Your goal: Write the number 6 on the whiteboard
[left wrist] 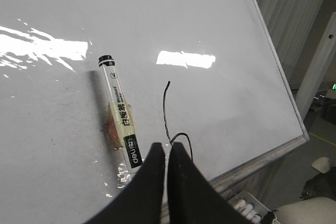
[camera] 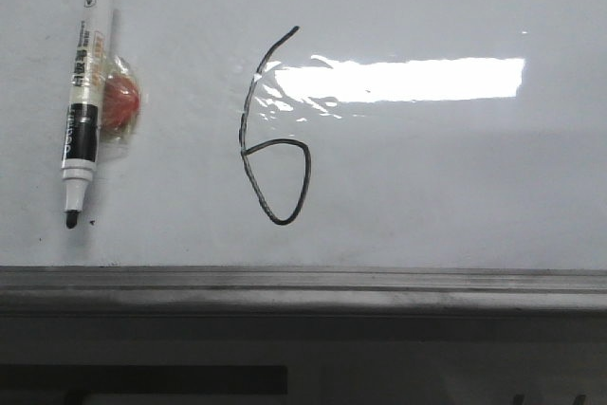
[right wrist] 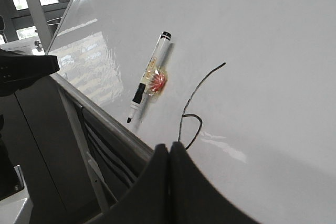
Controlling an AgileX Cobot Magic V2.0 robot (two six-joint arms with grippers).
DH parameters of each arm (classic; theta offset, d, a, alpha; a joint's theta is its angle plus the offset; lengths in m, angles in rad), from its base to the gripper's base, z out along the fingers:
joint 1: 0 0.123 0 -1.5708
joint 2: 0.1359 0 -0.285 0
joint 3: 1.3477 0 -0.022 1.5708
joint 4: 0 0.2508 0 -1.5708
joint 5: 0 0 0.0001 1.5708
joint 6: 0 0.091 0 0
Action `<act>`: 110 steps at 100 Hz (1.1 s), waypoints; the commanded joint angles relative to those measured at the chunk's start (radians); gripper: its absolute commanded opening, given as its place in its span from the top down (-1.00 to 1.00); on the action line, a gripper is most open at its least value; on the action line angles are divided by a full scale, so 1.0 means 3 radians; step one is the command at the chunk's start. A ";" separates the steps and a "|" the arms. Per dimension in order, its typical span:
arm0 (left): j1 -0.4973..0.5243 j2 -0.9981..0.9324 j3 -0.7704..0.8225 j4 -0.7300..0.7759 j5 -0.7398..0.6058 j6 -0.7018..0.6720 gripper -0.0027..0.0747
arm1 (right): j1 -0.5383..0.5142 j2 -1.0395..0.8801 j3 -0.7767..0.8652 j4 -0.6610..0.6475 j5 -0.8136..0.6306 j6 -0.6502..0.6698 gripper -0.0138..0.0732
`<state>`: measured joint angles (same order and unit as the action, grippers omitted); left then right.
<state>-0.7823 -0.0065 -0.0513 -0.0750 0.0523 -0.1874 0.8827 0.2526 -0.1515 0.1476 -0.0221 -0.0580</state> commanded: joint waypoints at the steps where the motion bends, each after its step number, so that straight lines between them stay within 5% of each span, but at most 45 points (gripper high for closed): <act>1: 0.0006 -0.0088 -0.0096 0.0007 -0.0243 -0.0001 0.98 | -0.0016 0.0019 -0.0094 -0.0031 -0.0241 -0.0020 0.82; 29: 0.0006 -0.0088 -0.0096 0.0012 -0.0243 -0.0001 0.98 | -0.0016 0.0019 -0.0094 -0.0031 -0.0241 -0.0020 0.82; 42: 0.0178 -0.0088 -0.0096 0.0451 -0.0174 -0.0001 0.98 | -0.0016 0.0019 -0.0094 -0.0031 -0.0241 -0.0020 0.82; 80: 0.1913 -0.0088 -0.0082 0.0371 0.0082 -0.0001 0.98 | -0.0016 0.0019 -0.0094 -0.0031 -0.0241 -0.0020 0.82; 110: 0.2612 -0.0093 0.0339 0.0319 0.0211 0.0007 0.98 | -0.0016 0.0019 -0.0094 -0.0031 -0.0241 -0.0020 0.82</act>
<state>-0.0380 -0.0065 0.0044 0.0371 0.1614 -0.1874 0.8827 0.2526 -0.1515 0.1470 -0.0221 -0.0580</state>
